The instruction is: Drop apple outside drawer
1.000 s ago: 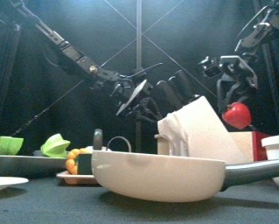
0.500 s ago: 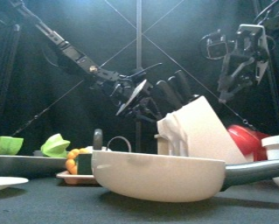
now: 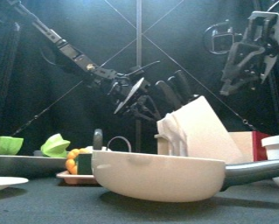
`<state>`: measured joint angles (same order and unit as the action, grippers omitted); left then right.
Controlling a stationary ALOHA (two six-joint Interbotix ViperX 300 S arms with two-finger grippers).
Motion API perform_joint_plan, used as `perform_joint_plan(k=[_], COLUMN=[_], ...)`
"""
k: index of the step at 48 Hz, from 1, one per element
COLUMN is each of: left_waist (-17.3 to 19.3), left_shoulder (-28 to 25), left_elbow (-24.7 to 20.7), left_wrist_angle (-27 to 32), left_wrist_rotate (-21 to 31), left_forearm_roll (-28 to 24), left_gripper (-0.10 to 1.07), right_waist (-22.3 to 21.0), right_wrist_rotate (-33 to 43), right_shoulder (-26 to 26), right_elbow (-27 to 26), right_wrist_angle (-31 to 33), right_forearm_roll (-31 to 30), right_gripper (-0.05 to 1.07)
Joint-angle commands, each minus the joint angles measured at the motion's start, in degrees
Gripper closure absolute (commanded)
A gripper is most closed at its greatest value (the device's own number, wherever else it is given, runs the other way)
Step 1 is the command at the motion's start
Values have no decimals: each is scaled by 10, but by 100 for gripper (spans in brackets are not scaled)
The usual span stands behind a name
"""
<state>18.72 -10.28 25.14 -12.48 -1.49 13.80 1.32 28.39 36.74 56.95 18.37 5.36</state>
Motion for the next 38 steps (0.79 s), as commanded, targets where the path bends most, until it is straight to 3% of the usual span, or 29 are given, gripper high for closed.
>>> perform_joint_plan(k=[1, 13, 31, 38], left_waist=[-1, -1, -2, -2], left_shoulder=[20, 20, 24, 34], left_elbow=[-4, 3, 11, 23], left_wrist_angle=[-5, -6, -5, -4], left_wrist_rotate=[-1, -1, -2, -2], left_forearm_roll=[-3, -3, -11, -43], left_gripper=[38, 38, 38, 38], right_waist=[13, 25, 128, 137], right_wrist_rotate=[7, 48, 124, 186], right_shoulder=[21, 55, 93, 91], right_elbow=[4, 25, 26, 33], right_wrist_angle=[18, 97, 222, 258], right_forearm_roll=[16, 18, 44, 30], right_gripper=[28, 28, 28, 28])
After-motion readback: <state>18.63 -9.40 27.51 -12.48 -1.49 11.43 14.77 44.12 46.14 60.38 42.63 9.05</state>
